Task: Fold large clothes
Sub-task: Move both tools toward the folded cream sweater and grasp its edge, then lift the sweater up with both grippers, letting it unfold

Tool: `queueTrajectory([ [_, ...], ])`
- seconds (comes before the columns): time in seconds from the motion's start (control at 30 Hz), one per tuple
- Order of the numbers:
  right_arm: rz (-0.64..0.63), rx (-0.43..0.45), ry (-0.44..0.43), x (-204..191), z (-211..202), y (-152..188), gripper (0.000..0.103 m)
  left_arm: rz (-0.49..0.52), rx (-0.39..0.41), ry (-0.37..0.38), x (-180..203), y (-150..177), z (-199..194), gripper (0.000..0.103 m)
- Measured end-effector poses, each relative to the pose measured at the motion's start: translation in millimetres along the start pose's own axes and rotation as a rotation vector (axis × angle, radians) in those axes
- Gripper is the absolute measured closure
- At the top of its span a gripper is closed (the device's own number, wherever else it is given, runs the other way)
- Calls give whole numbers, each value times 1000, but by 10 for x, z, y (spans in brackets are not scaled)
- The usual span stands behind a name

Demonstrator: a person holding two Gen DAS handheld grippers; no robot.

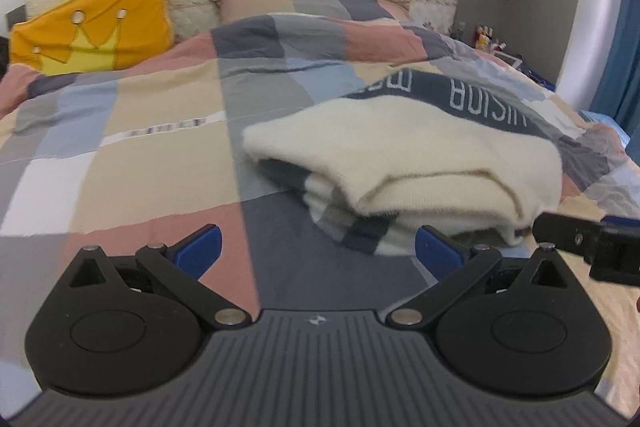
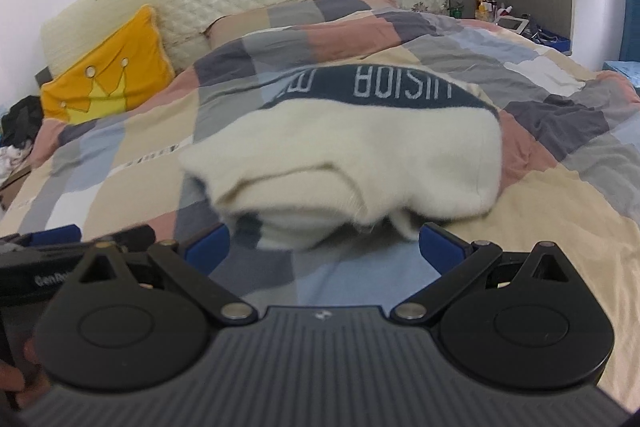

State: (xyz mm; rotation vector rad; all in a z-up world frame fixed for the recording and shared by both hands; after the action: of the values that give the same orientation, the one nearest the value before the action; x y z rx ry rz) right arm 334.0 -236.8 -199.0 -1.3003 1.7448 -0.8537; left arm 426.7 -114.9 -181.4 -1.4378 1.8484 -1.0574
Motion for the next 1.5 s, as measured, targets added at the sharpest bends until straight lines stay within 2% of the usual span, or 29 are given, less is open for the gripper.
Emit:
queueTrajectory([
  [0.1,-14,7,28,51,216,-25,0,15,-2,30,62,-5,351,0],
  [0.23,-37,8,60,117,479,-46,0,-15,-4,82,75,0,742,0],
  [0.3,-51,14,76,155,590,-54,0,-14,-4,92,96,17,902,4],
  [0.47,-81,4,88,175,828,-11,0,12,-20,103,156,103,1245,30],
  [0.53,-86,2,84,161,897,6,0,28,-10,126,166,114,1323,33],
  [0.63,-97,2,79,114,992,24,0,63,15,120,171,92,1408,37],
  [0.7,-116,12,70,56,1024,24,0,70,56,120,189,35,1410,45],
  [0.77,-154,32,75,-6,1049,5,0,45,87,131,195,-40,1394,62],
  [0.8,-170,41,78,-31,1061,-14,0,27,105,131,195,-87,1371,64],
  [0.87,-199,63,83,-86,1098,-58,0,9,146,129,198,-184,1293,76],
  [0.9,-205,68,84,-101,1116,-77,0,1,163,131,199,-233,1255,77],
  [0.93,-203,75,85,-112,1136,-98,0,-10,180,137,202,-280,1212,86],
  [0.97,-194,84,91,-111,1164,-124,0,-24,190,146,203,-317,1170,90],
  [1.2,-137,120,130,-59,1219,-235,0,-80,245,160,205,-487,878,91],
  [1.37,-39,112,113,72,1106,-239,0,-97,265,165,212,-536,736,93],
  [1.5,-2,128,160,219,1035,-314,0,-122,299,174,171,-605,546,93],
])
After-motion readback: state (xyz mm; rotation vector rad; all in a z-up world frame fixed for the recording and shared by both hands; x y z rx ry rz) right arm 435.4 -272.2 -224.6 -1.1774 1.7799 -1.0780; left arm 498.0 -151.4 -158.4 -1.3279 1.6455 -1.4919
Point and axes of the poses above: each gripper's, at about its wrist camera, not at the fingertips, and z roughly the way its jaws point, x to its right, y to its underside, the point moved 7 cm from there along z, roughly the way its jaws point, and after that the axes turned 6 degrees about x, right-handed, at the moved point
